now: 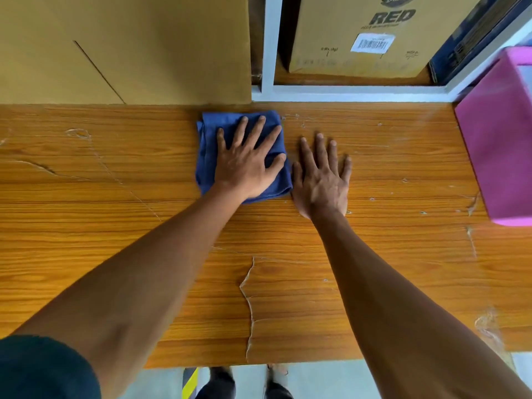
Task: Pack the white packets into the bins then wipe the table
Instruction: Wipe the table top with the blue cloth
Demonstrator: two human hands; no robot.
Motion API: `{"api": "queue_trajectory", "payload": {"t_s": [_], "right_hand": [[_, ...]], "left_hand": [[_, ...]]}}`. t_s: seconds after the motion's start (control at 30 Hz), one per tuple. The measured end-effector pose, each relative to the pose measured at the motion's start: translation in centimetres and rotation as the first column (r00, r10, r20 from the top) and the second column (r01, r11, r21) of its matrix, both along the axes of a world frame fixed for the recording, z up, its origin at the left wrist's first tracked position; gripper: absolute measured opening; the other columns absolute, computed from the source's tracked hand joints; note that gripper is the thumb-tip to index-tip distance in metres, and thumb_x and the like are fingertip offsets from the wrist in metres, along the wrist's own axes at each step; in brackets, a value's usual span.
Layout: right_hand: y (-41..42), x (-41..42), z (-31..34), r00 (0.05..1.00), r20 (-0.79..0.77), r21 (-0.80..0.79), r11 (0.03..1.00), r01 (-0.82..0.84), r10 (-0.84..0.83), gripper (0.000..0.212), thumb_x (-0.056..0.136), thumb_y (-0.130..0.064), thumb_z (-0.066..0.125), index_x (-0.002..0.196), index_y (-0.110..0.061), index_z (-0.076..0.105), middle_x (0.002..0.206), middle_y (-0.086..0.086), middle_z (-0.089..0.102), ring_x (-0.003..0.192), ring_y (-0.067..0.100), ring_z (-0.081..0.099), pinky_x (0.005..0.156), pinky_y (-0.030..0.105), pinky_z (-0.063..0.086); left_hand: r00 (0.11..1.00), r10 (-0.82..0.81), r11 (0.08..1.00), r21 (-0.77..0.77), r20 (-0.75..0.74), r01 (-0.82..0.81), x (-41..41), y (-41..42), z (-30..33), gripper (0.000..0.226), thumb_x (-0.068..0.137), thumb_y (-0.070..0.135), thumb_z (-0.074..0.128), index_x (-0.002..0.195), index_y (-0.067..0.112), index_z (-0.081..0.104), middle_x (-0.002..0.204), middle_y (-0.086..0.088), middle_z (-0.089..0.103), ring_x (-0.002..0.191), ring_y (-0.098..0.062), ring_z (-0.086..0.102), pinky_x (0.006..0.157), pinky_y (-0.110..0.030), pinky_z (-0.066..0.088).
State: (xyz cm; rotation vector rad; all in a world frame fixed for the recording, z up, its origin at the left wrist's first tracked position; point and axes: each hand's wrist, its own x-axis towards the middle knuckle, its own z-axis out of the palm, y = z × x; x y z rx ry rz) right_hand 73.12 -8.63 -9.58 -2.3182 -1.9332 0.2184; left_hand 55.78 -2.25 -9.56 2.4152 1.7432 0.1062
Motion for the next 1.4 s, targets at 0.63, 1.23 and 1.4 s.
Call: {"api": "queue_trajectory", "payload": {"t_s": [0.63,1.23,1.4], "right_hand": [[-0.2,0.0,-0.1,1.0,-0.014,-0.001,1.0,-0.018,0.018,0.062,0.109,-0.056,0.005,0.168,-0.036,0.002,0.177,-0.003,-0.006,0.163,0.025,-0.008,0.128,0.059,-0.001],[-0.3,-0.1,0.3,1.0,-0.014,-0.013,1.0,-0.018,0.018,0.063,0.108,-0.057,0.004,0.168,-0.037,0.001,0.177,-0.005,-0.007,0.163,0.023,-0.009,0.129,0.059,0.0],[-0.1,0.0,0.4,1.0,-0.003,-0.024,1.0,-0.02,0.02,0.063,0.108,-0.059,0.002,0.167,-0.038,-0.002,0.176,-0.006,-0.012,0.162,0.022,-0.013,0.129,0.058,-0.002]], "left_hand": [[0.997,-0.055,0.992,0.109,-0.056,0.061,-1.3,-4.1,-0.6,0.071,0.102,0.075,0.023,0.166,0.045,0.02,0.177,0.007,0.014,0.164,-0.028,0.007,0.123,-0.072,0.012],[0.998,-0.041,0.998,0.041,-0.045,0.043,-1.4,-4.4,0.0,0.073,0.101,0.079,0.016,0.166,0.048,0.011,0.178,0.009,0.006,0.164,-0.027,0.001,0.124,-0.071,0.007],[0.999,-0.043,0.999,-0.03,-0.009,0.043,-0.5,2.6,0.8,0.074,0.098,0.081,0.012,0.166,0.05,0.006,0.178,0.012,-0.003,0.164,-0.024,-0.006,0.125,-0.071,-0.001]]}}
